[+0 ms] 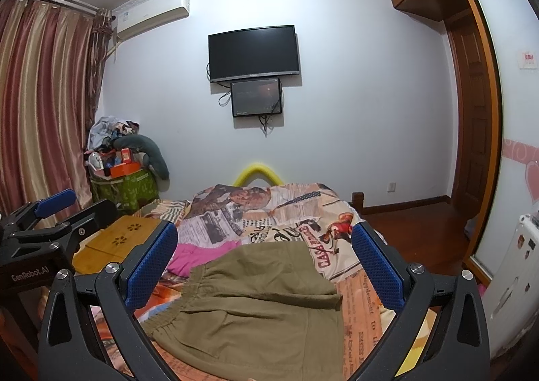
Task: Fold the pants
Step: 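Lower both tools toward the khaki pants, right tool to a leg hem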
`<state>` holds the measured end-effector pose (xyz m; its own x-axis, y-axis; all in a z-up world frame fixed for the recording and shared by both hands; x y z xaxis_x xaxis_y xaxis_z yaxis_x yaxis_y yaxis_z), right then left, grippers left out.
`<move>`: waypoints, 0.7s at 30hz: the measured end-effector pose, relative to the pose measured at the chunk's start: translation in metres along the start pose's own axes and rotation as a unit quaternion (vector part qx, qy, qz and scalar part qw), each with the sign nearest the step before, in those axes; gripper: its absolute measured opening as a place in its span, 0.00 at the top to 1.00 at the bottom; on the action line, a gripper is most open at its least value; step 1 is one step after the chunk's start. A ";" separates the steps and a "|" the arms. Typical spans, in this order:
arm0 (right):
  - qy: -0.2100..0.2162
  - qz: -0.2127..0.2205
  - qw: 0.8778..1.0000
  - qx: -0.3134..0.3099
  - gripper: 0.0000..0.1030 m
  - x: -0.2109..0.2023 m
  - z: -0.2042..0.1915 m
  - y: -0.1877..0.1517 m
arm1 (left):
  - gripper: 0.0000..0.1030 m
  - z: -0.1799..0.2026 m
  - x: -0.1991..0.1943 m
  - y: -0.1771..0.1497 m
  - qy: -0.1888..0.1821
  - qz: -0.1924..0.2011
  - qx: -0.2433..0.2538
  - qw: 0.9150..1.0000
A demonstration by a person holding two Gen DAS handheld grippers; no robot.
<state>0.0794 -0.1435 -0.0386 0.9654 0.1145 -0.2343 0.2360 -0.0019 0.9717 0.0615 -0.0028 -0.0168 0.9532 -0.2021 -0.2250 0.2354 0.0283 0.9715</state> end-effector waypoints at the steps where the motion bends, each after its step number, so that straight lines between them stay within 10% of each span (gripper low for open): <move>1: 0.000 -0.002 1.000 0.002 0.00 0.002 0.001 -0.001 | 0.00 -0.001 0.002 0.000 0.000 -0.002 0.000 1.000; 21: -0.018 -0.097 0.995 -0.028 0.01 0.097 0.029 -0.024 | 0.00 -0.068 0.144 -0.036 0.040 -0.133 -0.016 0.990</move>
<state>0.1701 -0.1611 -0.0858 0.9059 0.0718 -0.4174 0.4127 0.0714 0.9081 0.2028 0.0334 -0.0889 0.8687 -0.1282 -0.4785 0.4843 0.0164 0.8748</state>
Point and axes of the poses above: each gripper's, at about its wrist camera, not at the fingertips, and x roughly the way its jaws point, z to its right, y to its top, the point moved 6 cm from there along x, roughly the way its jaws point, and after that the axes turned 12 degrees about -y, right-handed, at the moved point
